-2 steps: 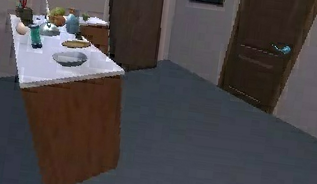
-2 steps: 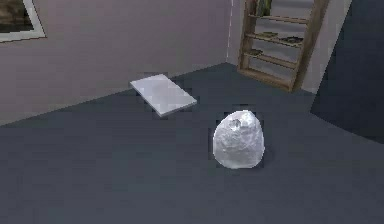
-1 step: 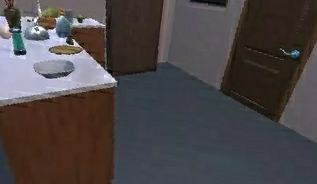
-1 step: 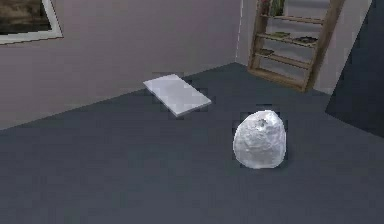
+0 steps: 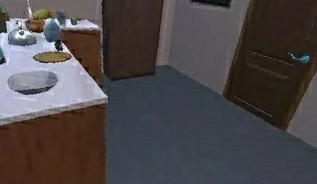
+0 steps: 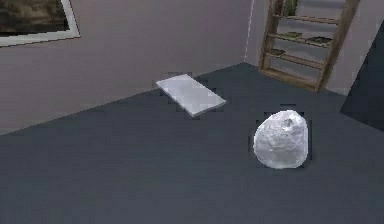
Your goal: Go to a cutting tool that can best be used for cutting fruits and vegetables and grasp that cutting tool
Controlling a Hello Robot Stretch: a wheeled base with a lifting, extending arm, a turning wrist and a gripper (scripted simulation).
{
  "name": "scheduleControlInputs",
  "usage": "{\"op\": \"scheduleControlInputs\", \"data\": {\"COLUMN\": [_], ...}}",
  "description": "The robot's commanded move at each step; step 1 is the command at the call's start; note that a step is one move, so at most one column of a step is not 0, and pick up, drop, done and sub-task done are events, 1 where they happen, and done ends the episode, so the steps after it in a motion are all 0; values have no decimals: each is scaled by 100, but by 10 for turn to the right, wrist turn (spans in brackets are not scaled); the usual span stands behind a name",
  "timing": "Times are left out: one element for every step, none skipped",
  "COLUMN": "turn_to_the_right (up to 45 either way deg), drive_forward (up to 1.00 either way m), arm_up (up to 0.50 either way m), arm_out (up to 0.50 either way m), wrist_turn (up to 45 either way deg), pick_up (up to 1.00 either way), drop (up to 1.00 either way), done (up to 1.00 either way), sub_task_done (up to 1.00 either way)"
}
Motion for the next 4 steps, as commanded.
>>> {"op": "scheduleControlInputs", "data": {"turn_to_the_right": [240,0,-90,0], "drive_forward": [0,75,0,45], "arm_up": [0,0,0,0], "arm_out": [0,0,0,0], "wrist_turn": [0,0,0,0], "pick_up": [0,0,0,0], "drop": [0,0,0,0], "done": [0,0,0,0], "sub_task_done": [0,0,0,0]}}
